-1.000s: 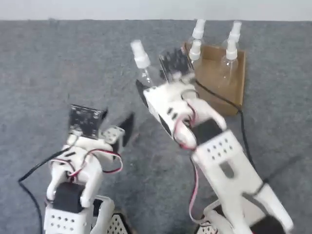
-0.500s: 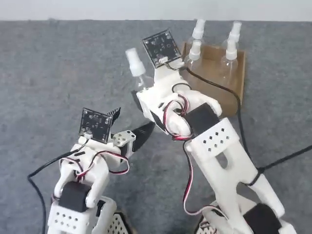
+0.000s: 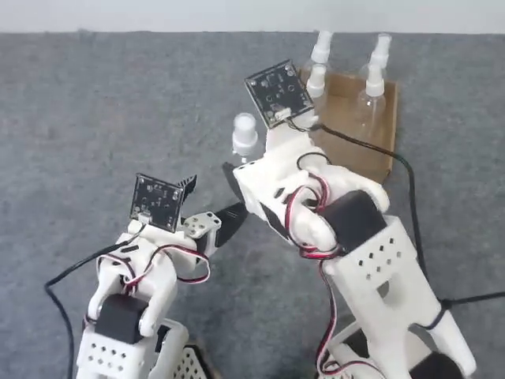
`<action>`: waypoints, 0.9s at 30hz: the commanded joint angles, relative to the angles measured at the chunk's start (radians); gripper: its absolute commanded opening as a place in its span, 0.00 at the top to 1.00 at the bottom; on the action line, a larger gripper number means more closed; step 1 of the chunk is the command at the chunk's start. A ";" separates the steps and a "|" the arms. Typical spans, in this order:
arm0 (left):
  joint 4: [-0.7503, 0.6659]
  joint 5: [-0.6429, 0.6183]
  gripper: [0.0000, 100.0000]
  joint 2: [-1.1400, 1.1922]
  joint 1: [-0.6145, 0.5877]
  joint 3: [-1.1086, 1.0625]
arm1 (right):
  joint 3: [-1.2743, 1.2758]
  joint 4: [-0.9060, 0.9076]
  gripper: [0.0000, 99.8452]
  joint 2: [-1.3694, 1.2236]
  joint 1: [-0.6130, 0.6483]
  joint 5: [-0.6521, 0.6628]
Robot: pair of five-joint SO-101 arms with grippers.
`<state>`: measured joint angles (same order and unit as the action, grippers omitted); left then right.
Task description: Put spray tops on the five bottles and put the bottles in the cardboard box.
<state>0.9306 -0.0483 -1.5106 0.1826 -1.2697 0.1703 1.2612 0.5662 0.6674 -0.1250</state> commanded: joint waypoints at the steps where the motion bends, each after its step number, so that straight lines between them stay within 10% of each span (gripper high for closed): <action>1: -0.014 0.005 0.68 -0.023 0.002 -0.010 | -0.081 0.033 0.99 0.067 -0.125 0.063; 11: -0.021 0.002 0.68 -0.025 -0.008 -0.036 | -0.098 -0.036 0.99 -0.099 -0.615 0.167; 27: -0.081 0.006 0.91 -0.025 -0.009 -0.090 | -0.061 -0.380 0.99 -0.421 -0.665 0.100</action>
<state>0.9045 -0.0483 -1.5182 0.1765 -1.3571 0.1197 0.9375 0.1534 0.0092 -0.0038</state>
